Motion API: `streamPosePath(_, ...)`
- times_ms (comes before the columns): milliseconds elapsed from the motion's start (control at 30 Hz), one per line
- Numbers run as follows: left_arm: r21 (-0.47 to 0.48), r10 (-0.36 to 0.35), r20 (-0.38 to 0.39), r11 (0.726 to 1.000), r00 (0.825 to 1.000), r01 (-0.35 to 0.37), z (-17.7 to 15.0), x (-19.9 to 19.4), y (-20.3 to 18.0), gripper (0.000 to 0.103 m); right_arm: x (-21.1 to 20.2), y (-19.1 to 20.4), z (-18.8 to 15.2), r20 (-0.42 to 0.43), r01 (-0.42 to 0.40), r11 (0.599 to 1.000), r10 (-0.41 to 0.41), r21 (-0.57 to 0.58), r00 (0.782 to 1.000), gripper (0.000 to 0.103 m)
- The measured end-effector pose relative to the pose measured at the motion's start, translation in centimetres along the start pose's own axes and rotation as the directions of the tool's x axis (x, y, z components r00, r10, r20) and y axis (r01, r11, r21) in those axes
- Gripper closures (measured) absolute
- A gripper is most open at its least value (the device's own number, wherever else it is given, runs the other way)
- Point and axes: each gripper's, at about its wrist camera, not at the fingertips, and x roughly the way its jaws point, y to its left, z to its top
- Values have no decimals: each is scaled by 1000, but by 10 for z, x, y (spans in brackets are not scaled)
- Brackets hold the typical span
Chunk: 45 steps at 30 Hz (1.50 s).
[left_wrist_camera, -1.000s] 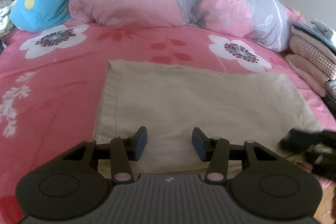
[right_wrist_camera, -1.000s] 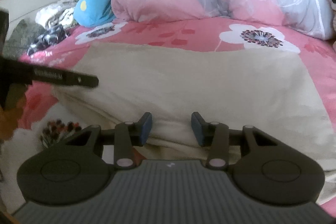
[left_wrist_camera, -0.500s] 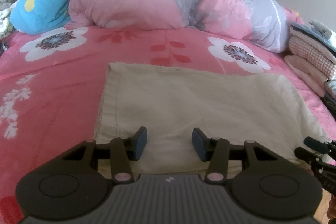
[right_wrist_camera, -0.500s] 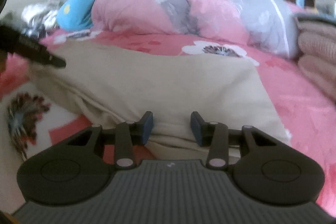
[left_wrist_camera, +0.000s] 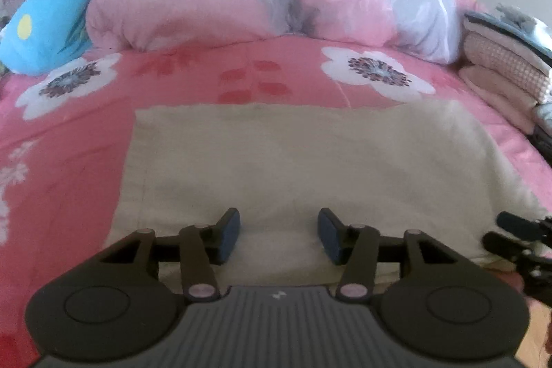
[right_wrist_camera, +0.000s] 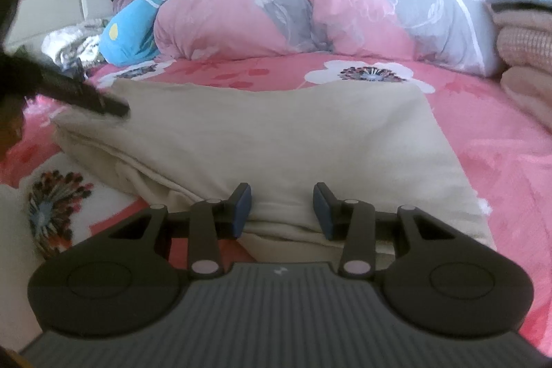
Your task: Fold clothes
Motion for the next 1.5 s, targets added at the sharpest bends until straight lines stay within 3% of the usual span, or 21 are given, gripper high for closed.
streamPosePath(167,-13,4,-5,1000,1000,-4,0,0,0,50,0,-2,2,-10,-11,1000,11,24,1000,63)
streamPosePath(300,-18,15,-12,1000,1000,-15,1,1,0,49,-3,14,19,-50,52,997,-55,-48,997,62)
streamPosePath(500,-29,20,-23,999,1000,-20,4,1,0,49,-14,16,49,26,108,990,-106,-87,994,62)
streamPosePath(600,-33,19,-26,999,999,-20,4,1,0,49,-15,-4,57,26,155,988,-154,-18,988,61)
streamPosePath(667,-36,19,-26,999,999,-20,5,0,0,48,-19,-28,61,11,159,981,-161,107,987,56)
streamPosePath(833,-37,18,-27,999,999,-19,4,0,0,48,-26,-90,48,-62,156,883,-144,443,988,46)
streamPosePath(1000,-41,15,-27,999,1000,-16,4,0,1,47,-25,-138,22,-164,178,720,-90,671,982,29)
streamPosePath(1167,-45,12,-28,999,1000,-13,5,0,2,46,-23,-149,6,-110,86,610,1,788,994,7)
streamPosePath(1267,-48,10,-29,999,1000,-11,5,0,3,46,-21,-151,7,-112,75,584,28,809,993,1)
streamPosePath(1500,-54,3,-28,999,1000,-5,5,0,4,46,-15,-143,19,-177,147,595,-8,790,984,1)
